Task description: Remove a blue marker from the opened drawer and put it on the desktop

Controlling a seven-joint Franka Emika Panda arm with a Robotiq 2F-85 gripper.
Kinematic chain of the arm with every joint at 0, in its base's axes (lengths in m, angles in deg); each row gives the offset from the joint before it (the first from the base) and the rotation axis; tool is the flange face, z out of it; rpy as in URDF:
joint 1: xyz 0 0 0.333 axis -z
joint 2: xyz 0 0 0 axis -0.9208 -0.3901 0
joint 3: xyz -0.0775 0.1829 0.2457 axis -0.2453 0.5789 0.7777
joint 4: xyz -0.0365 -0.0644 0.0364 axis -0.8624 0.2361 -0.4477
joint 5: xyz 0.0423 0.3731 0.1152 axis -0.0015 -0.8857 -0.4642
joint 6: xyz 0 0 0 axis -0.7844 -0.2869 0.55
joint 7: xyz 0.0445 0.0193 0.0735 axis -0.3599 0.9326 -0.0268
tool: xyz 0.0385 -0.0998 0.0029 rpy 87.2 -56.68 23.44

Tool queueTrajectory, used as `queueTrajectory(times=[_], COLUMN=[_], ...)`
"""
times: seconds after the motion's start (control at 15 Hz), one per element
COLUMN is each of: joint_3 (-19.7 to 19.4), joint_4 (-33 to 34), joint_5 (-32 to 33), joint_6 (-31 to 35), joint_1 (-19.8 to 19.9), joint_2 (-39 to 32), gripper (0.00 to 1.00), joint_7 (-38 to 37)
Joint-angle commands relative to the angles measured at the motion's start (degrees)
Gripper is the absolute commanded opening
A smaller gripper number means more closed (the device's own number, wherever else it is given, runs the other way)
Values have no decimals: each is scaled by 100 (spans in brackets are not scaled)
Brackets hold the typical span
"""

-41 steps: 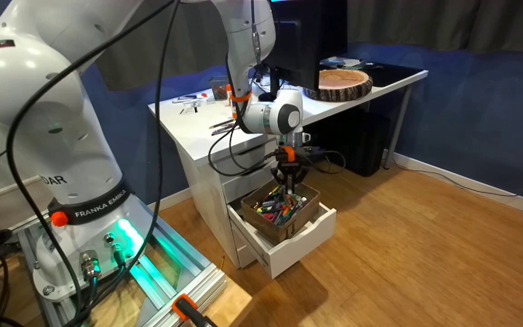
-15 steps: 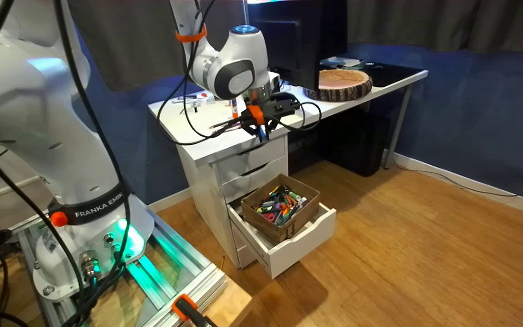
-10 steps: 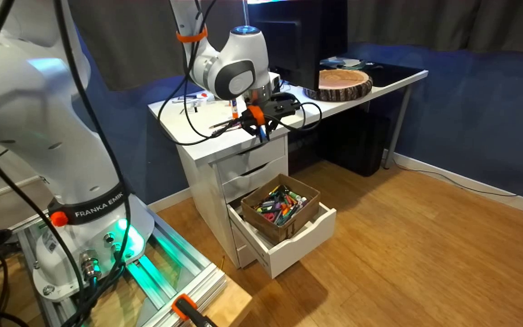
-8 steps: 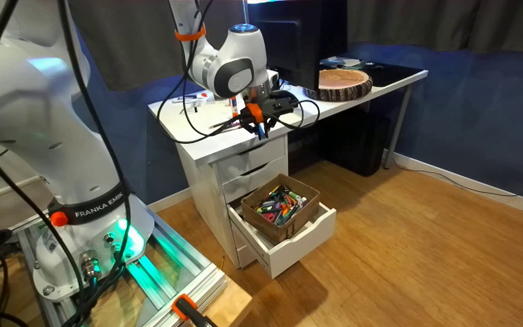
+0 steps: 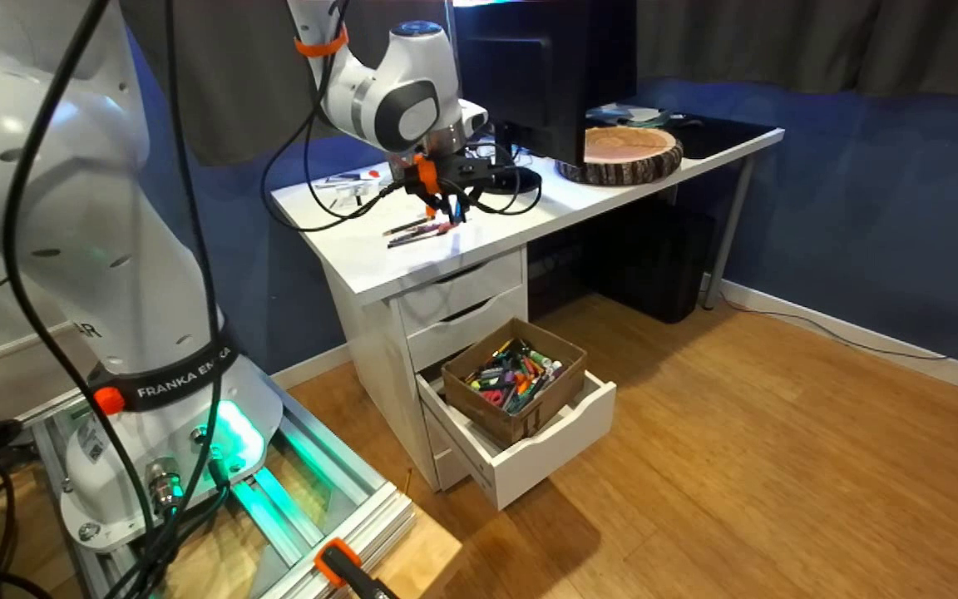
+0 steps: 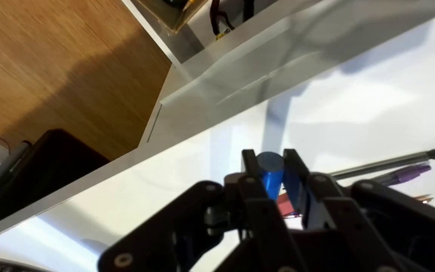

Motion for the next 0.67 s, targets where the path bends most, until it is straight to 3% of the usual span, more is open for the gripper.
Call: queueTrajectory(times=[0.0,0.6], joint_3=[-677,-2418], joint_4=[185,663], joint_5=[130,872], joint_6=[-324,-593], joint_1=[-894,-2785], joint_2=[21,-339], gripper=[5,5], joint_7=[-1079,-2728])
